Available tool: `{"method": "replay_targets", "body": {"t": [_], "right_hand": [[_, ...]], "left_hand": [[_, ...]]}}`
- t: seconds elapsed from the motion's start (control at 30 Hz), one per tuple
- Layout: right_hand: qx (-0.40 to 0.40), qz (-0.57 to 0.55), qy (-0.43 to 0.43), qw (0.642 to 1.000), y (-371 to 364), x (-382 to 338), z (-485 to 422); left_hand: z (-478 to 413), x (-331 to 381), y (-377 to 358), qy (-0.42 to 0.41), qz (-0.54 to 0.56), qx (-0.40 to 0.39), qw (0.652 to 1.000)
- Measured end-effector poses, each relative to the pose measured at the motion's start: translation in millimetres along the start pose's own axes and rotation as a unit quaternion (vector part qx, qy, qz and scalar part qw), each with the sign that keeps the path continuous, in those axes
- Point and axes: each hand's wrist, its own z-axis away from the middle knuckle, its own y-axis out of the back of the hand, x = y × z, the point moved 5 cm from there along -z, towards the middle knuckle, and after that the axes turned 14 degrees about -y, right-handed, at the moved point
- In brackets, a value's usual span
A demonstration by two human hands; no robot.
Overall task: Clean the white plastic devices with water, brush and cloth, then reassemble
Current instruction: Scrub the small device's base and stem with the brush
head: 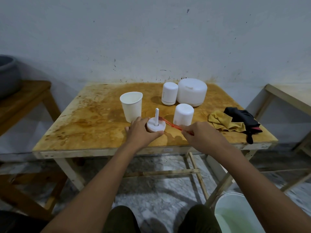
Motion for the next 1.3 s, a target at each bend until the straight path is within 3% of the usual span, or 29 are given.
{"method": "replay_targets", "body": {"t": [0.13, 0.37, 0.57, 0.73, 0.93, 1.3], "right_hand": [[0.01, -0.005, -0.007, 1.0, -2, -1, -3], [-0.037, -0.041, -0.025, 0.998, 10, 2, 6], [0.002, -0.04, -0.021, 0.999, -8, -12, 3], [-0.035, -0.05, -0.021, 0.998, -2, -8, 11], [0.02, -0.012, -0.029, 0.999, -5, -6, 9], [-0.019, -0.019, -0.015, 1.0, 19, -10, 19]], "left_hand": [[-2, -4, -2, 0.005, 0.005, -0.005, 1.0], [-2, -5, -3, 0.008, 0.004, -0.018, 1.0], [-2, -6, -2, 0.012, 0.015, -0.031, 0.999], [-2, -5, -1, 0.015, 0.018, -0.029, 0.999], [-2, -5, -1, 0.025, 0.026, -0.025, 0.999], [-1, -4, 0, 0.029, 0.037, -0.016, 0.999]]}}
